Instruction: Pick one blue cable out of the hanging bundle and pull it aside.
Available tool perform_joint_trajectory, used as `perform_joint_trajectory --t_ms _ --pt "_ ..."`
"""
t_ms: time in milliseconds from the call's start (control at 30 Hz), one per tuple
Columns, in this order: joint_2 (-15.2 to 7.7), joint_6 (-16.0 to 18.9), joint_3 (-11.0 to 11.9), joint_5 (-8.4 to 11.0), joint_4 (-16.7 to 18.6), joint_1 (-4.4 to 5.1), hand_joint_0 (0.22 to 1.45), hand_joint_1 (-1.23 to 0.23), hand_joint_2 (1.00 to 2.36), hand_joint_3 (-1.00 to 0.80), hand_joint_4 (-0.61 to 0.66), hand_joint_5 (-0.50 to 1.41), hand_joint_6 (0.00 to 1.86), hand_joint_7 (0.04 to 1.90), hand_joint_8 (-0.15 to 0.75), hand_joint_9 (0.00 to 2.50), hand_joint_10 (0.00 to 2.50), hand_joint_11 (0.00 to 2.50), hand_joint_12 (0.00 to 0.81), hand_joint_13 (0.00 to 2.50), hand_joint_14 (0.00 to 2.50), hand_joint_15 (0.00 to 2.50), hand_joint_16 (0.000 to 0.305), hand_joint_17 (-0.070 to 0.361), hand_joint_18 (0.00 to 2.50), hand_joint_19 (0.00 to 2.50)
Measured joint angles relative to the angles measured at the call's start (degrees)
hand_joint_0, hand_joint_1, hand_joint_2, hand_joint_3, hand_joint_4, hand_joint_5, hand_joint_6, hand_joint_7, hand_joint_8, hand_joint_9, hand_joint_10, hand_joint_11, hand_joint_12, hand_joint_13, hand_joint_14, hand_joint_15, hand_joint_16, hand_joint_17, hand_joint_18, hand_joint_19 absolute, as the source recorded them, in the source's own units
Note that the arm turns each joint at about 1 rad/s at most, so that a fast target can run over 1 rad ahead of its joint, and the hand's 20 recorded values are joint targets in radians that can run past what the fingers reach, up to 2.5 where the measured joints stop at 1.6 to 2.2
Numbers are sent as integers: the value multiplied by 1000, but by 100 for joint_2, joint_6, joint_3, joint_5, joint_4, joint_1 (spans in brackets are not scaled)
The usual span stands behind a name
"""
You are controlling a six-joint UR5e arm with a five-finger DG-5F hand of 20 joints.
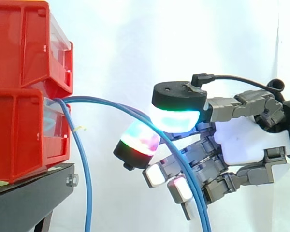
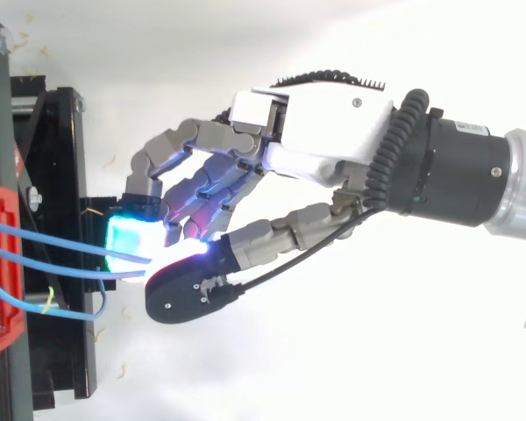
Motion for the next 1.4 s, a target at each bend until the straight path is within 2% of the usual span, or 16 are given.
perform_joint_trajectory --t_ms 33,200,267,333,400,467,567,667,700,767,833,900,967,1100,1233,1400 --pt "0 0 0 -1 0 0 657 -890 1010 -389 38 -167 903 1005 287 752 27 790 390 894 24 726 47 105 756 687" --pt "-2 0 1 -5 0 0 597 -778 1004 -456 -9 -113 874 1101 275 855 22 705 384 943 25 728 45 100 778 714" --pt "-3 0 0 -5 0 0 571 -630 1006 -428 -17 -82 839 1080 264 889 20 626 379 967 25 731 44 100 778 736" --pt "-1 0 1 -1 2 0 571 -558 1011 -382 6 -69 810 1055 258 912 19 560 380 975 23 726 45 100 781 771" --pt "-3 0 1 5 4 0 572 -535 1016 -305 37 -51 729 1176 266 910 19 554 385 977 24 729 46 103 786 783" --pt "-4 0 0 9 6 0 576 -558 1019 -252 50 -51 691 1224 273 900 20 567 389 981 23 735 46 103 788 787" --pt "-2 0 0 8 7 0 587 -654 1022 -201 88 -79 678 1152 287 816 24 631 390 958 25 746 46 104 787 753" --pt "-2 0 0 6 7 0 651 -889 1022 -192 116 -188 839 870 292 733 27 770 398 918 25 743 48 107 786 697" --pt "-2 0 0 3 6 -2 666 -894 1022 -202 122 -193 846 909 291 727 26 806 397 918 25 743 48 107 788 689" --pt "-3 0 1 -1 4 -4 696 -913 1019 -272 154 -187 871 785 288 757 28 848 395 915 25 742 47 106 791 667" --pt "-2 0 1 -3 2 -8 706 -927 1015 -330 180 -182 869 753 290 764 25 851 395 914 24 746 47 106 790 666" --pt "-2 0 1 -4 1 -13 714 -945 1008 -407 143 -178 879 807 290 767 27 853 397 913 26 740 47 106 790 656" --pt "-1 0 1 -5 0 -15 698 -941 1000 -495 114 -166 907 919 302 804 27 865 395 914 26 736 46 103 790 665" --pt "-1 0 1 -5 0 -17 612 -887 1000 -500 99 -121 887 1051 315 868 27 831 396 942 26 745 45 101 804 693" --pt "0 0 1 -5 0 -19 512 -796 1000 -500 116 -96 866 1030 336 934 24 792 417 999 23 744 49 109 860 705" --pt "0 4 1 -5 0 -28 513 -753 1000 -500 95 -91 854 1057 338 953 25 775 416 1015 25 752 49 110 868 713"
